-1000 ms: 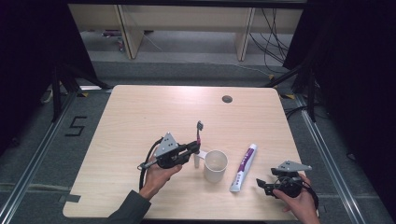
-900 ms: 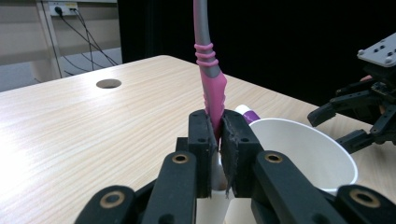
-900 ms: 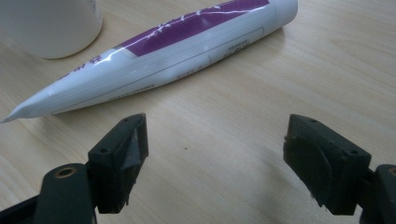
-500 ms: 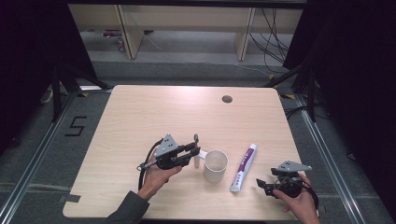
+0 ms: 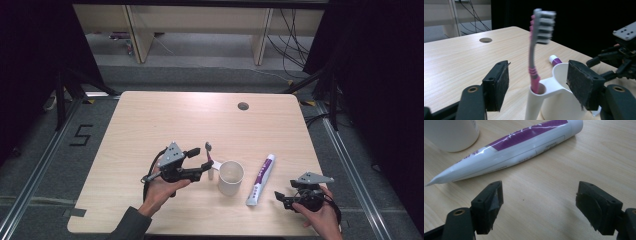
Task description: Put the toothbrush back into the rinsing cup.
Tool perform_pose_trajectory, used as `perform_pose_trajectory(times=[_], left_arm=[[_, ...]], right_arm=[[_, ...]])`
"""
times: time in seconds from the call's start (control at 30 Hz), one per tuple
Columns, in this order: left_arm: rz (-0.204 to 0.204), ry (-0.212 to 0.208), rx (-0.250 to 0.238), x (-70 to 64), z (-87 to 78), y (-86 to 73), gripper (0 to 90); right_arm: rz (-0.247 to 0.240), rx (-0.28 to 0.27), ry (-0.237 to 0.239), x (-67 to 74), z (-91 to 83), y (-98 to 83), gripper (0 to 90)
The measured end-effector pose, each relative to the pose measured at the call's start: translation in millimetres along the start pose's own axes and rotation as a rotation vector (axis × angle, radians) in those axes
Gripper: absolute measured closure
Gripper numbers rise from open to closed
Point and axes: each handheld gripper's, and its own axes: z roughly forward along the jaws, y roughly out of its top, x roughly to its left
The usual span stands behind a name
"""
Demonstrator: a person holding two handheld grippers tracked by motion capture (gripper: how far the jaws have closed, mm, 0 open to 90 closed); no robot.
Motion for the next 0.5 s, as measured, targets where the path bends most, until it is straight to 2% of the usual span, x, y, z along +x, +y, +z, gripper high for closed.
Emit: perform_pose_trajectory(times=[0.13,0.17,0.23,0.3,0.37,0.5], left_arm=[[0.008,0.007,0.016,-3.6,-6.1,-0.6,30.9],[0.022,0.017,0.029,-5.3,-10.7,-3.4,30.7],[0.021,0.014,0.033,-6.0,-12.5,-5.5,30.4],[0.024,0.034,0.074,-8.7,-19.3,-11.5,29.0],[0.017,0.034,0.075,-9.7,-20.9,-14.1,28.4],[0.024,0.041,0.107,-13.1,-27.3,-23.6,26.6]], right_arm=[[-0.024,0.002,-0.002,-1.0,0.7,-0.5,22.4],[0.000,0.000,0.003,0.5,0.2,0.1,22.4],[0.001,-0.006,0.004,-0.6,0.3,0.0,22.4],[0.006,-0.005,0.004,-1.7,0.5,-0.2,22.4],[0.010,0.001,0.003,-2.0,0.2,-1.2,22.4],[0.029,0.003,0.006,-1.4,-0.3,-0.8,22.5]])
